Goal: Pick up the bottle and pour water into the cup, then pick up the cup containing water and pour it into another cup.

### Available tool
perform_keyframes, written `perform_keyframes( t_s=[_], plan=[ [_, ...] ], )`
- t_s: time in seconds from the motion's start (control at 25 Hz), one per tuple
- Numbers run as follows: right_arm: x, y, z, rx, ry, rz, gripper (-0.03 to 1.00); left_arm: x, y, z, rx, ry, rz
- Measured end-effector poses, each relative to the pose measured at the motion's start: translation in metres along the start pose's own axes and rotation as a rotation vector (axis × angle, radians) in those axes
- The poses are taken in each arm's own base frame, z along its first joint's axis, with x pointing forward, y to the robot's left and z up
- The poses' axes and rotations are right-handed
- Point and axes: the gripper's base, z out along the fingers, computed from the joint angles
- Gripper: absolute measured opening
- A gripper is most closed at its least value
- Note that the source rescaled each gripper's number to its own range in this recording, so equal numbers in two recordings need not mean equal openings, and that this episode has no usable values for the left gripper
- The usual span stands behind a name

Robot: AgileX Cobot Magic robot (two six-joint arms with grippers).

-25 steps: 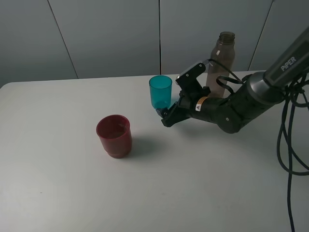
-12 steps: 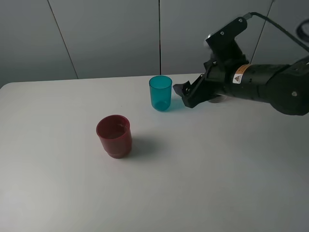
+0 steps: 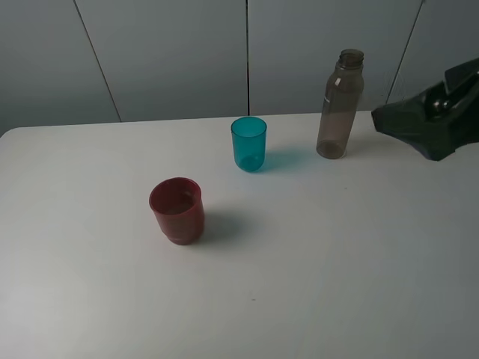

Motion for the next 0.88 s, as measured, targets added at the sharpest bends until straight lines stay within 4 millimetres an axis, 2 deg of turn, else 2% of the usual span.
perform_keyframes(
  t_s=[0.2, 0.32, 0.44, 0.64, 0.76, 0.88],
  plan=[
    [0.036, 0.004, -0.060, -0.039, 0.085, 0.060, 1.00, 0.000, 0.000, 0.000, 0.000, 0.000, 0.000],
    [0.058, 0.006, -0.087, -0.056, 0.110, 0.070, 1.00, 0.000, 0.000, 0.000, 0.000, 0.000, 0.000],
    [0.077, 0.008, -0.106, -0.058, 0.093, 0.071, 1.00, 0.000, 0.000, 0.000, 0.000, 0.000, 0.000],
    [0.099, 0.009, -0.123, -0.050, -0.044, 0.076, 1.00, 0.000, 0.000, 0.000, 0.000, 0.000, 0.000],
    [0.111, 0.010, -0.123, -0.047, -0.085, 0.079, 1.00, 0.000, 0.000, 0.000, 0.000, 0.000, 0.000],
    [0.112, 0.011, -0.119, -0.049, -0.090, 0.082, 1.00, 0.000, 0.000, 0.000, 0.000, 0.000, 0.000]
  ],
)
